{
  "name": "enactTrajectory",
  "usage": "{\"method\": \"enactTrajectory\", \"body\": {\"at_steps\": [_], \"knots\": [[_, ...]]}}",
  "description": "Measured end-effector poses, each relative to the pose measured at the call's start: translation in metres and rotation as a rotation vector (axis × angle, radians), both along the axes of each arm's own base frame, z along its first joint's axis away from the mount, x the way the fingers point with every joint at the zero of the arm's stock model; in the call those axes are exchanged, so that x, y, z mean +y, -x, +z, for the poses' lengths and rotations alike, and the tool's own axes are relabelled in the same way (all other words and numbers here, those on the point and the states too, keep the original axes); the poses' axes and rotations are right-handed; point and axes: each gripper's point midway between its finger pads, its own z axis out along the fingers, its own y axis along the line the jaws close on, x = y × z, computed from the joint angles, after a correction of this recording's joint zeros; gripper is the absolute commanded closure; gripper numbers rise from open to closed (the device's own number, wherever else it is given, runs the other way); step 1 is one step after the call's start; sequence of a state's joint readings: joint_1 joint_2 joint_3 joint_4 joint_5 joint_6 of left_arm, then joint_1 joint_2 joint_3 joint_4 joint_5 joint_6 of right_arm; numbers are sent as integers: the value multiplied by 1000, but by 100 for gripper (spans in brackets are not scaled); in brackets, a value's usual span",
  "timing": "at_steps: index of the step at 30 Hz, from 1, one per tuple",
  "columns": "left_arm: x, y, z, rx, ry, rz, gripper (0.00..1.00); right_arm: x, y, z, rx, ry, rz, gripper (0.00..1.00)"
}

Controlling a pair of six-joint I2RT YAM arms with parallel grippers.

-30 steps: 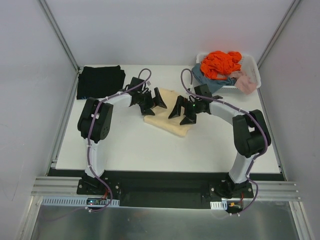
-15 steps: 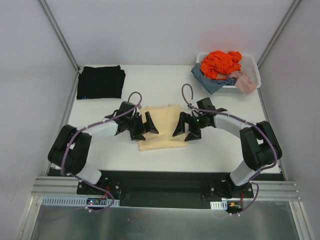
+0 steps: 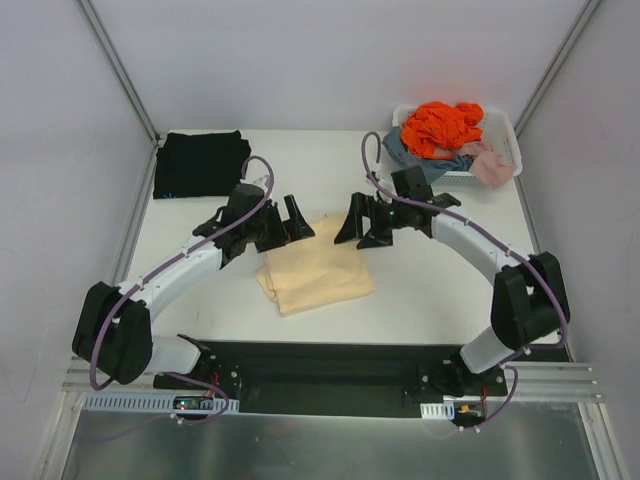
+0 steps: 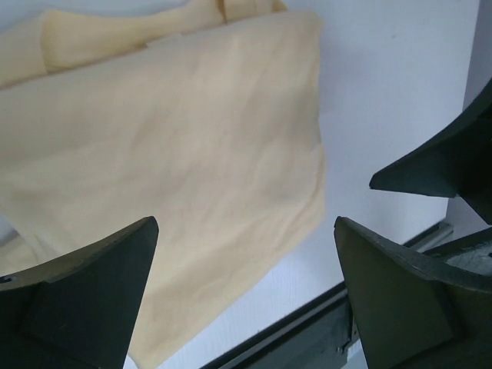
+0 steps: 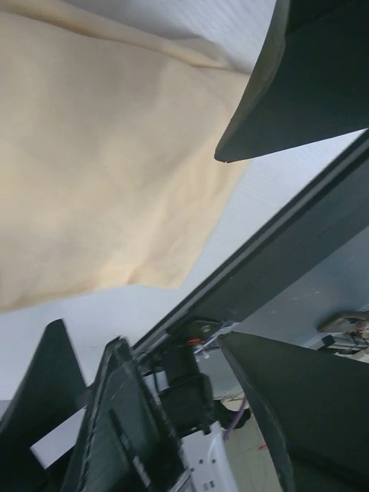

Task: Fold and stack the t-shirts
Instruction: Smooth out wrinkles on the folded tshirt

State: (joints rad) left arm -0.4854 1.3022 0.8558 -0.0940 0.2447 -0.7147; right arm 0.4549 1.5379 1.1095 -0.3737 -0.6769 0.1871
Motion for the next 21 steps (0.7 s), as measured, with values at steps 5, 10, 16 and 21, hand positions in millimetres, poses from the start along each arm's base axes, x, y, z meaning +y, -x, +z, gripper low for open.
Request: {"method": "enactTrajectory", "body": {"at_steps": [5, 10, 16, 21], "knots": [[17, -40, -19, 47, -46, 84, 1, 26, -64, 5, -41, -31, -21, 3], [33, -68, -55, 138, -84, 142, 1, 45, -112, -27, 8, -33, -41, 4], [36, -67, -92, 239, -105, 140, 1, 53, -133, -92, 134, 12, -67, 3], [34, -78, -91, 243, -91, 135, 1, 57, -144, -83, 113, 3, -69, 3]]}}
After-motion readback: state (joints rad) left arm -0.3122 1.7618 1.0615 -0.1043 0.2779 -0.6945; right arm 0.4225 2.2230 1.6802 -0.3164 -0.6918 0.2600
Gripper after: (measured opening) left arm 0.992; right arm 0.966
